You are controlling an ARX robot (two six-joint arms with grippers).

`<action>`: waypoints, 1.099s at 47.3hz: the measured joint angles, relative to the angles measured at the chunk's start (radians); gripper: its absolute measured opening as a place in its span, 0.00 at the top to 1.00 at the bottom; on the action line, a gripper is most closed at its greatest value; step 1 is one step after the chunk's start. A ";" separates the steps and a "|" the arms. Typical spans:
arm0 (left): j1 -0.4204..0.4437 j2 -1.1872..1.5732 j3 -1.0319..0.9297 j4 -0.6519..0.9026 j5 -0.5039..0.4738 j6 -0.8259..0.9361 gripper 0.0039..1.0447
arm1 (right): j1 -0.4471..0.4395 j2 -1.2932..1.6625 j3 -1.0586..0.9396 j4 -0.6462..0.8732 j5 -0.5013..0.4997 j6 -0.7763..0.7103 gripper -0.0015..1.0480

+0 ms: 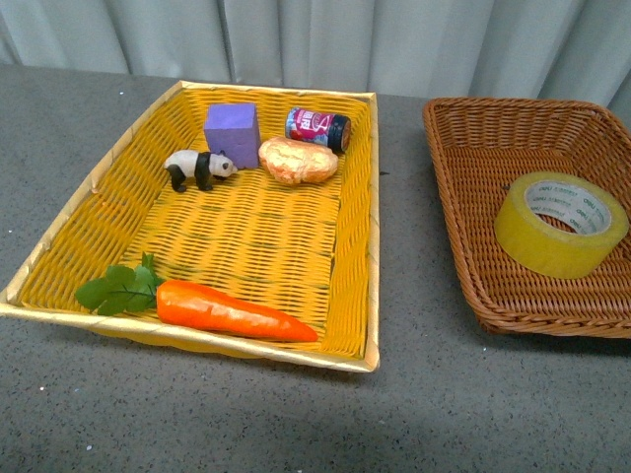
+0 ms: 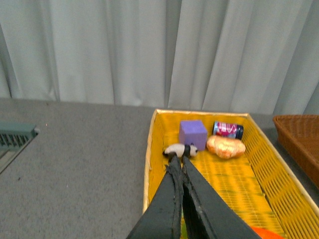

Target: Move tape to another basket

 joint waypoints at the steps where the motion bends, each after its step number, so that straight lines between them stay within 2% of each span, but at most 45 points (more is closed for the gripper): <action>1: 0.000 -0.004 0.000 0.000 0.000 0.000 0.97 | 0.000 0.000 0.000 -0.002 0.000 0.000 0.99; 8: 0.000 -0.006 0.000 -0.004 0.000 0.000 0.96 | 0.000 -0.001 0.000 -0.003 0.000 0.000 0.99; 11: 0.000 -0.006 0.000 -0.004 0.000 0.000 0.88 | 0.000 0.000 0.000 -0.003 0.000 0.000 0.96; 30: 0.000 -0.007 0.000 -0.004 0.000 0.000 0.28 | 0.000 -0.002 0.000 -0.003 0.000 0.000 0.37; 36: 0.000 -0.007 0.000 -0.004 0.000 0.000 0.06 | 0.000 -0.002 0.000 -0.003 0.000 0.000 0.14; 38: 0.000 -0.007 0.000 -0.004 0.000 0.001 0.05 | 0.000 -0.002 0.000 -0.003 0.000 0.000 0.07; 52: 0.000 -0.007 0.000 -0.004 0.000 0.001 0.06 | 0.000 -0.002 0.000 -0.003 0.000 0.000 0.09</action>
